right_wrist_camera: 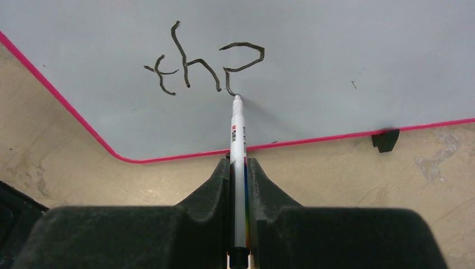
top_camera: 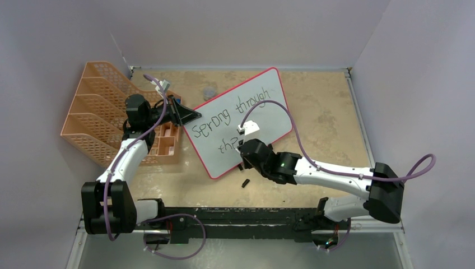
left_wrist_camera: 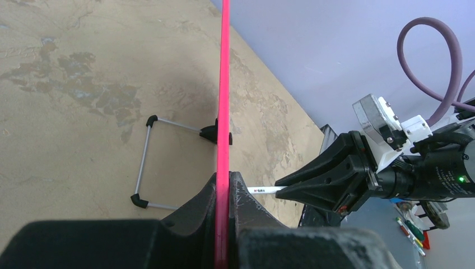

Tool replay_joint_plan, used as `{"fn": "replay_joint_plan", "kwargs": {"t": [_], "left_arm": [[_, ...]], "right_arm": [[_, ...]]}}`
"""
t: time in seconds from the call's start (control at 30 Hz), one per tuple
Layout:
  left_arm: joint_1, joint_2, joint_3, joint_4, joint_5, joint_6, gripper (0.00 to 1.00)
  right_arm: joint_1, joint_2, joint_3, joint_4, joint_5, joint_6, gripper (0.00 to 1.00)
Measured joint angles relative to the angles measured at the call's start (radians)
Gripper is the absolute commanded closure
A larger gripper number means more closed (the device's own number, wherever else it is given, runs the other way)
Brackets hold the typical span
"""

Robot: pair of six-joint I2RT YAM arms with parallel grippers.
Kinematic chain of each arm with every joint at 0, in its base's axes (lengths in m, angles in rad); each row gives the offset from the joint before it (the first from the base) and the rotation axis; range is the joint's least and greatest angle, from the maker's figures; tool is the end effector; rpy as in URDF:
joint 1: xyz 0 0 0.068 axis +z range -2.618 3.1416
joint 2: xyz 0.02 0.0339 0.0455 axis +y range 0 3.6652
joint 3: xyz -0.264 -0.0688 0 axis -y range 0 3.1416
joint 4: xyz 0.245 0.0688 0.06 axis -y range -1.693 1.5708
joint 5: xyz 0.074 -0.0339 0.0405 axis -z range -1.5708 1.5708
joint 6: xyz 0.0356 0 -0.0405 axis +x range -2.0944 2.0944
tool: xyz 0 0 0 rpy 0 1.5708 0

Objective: Write a sentence on the whiteboard

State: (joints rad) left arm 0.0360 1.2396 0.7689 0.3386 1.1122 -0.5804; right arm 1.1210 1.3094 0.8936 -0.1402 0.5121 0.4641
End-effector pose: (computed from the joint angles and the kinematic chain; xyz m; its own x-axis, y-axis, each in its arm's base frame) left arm 0.2697 -0.0222 0.2937 -0.5884 -0.2641 -0.7642 0.6573 0.3941 -0.6423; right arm 0.1415 0.2530 0.2690 -0.4756 -0.0876 -0.8753 -0.4374 0.8868 0.1489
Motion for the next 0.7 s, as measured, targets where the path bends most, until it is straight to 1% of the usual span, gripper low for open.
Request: {"fn": "replay_joint_plan", "kwargs": {"t": [0.43, 0.7], "left_arm": [[0.000, 0.000, 0.000, 0.000, 0.000, 0.000, 1.00], [0.000, 0.000, 0.000, 0.000, 0.000, 0.000, 1.00]], "right_arm": [[-0.017, -0.005, -0.001, -0.034, 0.073, 0.025, 1.00], [-0.023, -0.090, -0.043, 0.060, 0.046, -0.015, 1.00]]}}
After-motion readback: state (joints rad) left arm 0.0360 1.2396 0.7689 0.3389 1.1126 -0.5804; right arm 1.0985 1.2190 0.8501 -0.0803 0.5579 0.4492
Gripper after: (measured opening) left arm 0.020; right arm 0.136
